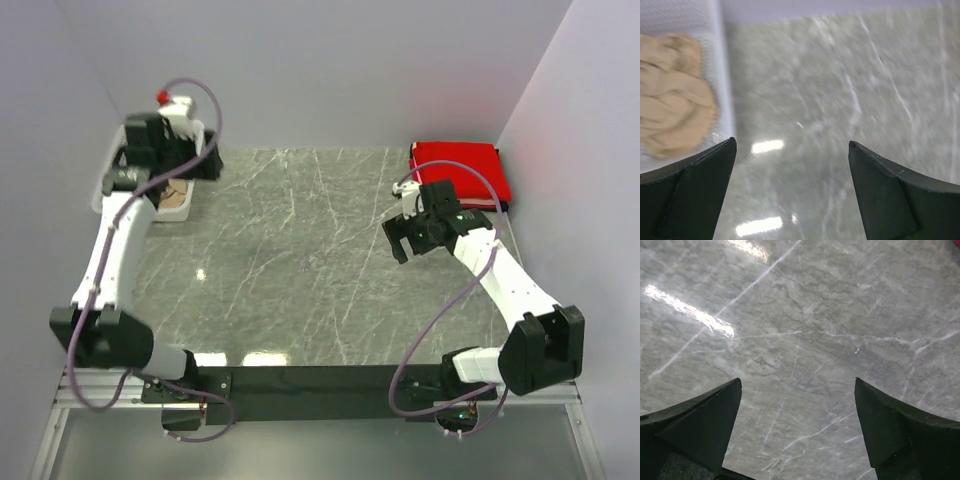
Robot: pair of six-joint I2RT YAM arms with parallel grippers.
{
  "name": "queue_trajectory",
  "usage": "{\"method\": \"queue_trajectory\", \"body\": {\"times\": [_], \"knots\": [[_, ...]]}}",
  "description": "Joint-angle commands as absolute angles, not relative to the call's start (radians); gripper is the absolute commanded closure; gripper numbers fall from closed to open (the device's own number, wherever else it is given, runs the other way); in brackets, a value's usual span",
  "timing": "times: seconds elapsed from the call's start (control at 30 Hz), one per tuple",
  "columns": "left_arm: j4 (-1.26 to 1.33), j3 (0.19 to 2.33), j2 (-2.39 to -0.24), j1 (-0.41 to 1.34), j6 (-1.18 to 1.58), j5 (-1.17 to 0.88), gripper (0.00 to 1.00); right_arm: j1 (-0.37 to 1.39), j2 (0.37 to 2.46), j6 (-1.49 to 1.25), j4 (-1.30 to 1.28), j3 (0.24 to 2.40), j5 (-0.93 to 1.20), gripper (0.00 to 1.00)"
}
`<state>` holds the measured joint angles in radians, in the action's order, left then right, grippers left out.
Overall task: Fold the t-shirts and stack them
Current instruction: Grab the tshirt from the pile
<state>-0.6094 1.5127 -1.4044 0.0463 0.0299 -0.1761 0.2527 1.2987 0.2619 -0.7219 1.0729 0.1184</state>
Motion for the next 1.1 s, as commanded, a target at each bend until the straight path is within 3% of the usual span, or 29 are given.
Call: {"method": "queue_trajectory", "body": {"times": [0.0, 0.37, 0.87, 0.97, 1.0, 1.07], "knots": [[-0.604, 1.71, -1.576, -0.06, 0.038, -0.183, 0.0, 0.252, 1.345, 0.313, -0.723, 1.103, 0.104, 0.0], [-0.683, 2.294, -2.164, -0.278, 0.081, -0.062, 0.01, 0.242, 1.523, 0.345, -0.692, 1.219, 0.067, 0.0], [-0.607, 2.253, -2.505, -0.324, 0.034, 0.04, 0.01, 0.221, 1.717, 0.302, -0.739, 1.377, 0.106, 0.0], [-0.615, 2.273, -2.531, -0.331, 0.038, -0.009, 0.21, 0.215, 1.726, 0.305, -0.765, 1.39, 0.106, 0.0], [-0.609, 2.275, -2.53, -0.331, 0.04, -0.02, 0.41, 0.215, 1.727, 0.308, -0.773, 1.397, 0.107, 0.01], [-0.598, 2.267, -2.499, -0.331, 0.041, -0.061, 0.56, 0.213, 1.724, 0.316, -0.784, 1.397, 0.106, 0.02]]}}
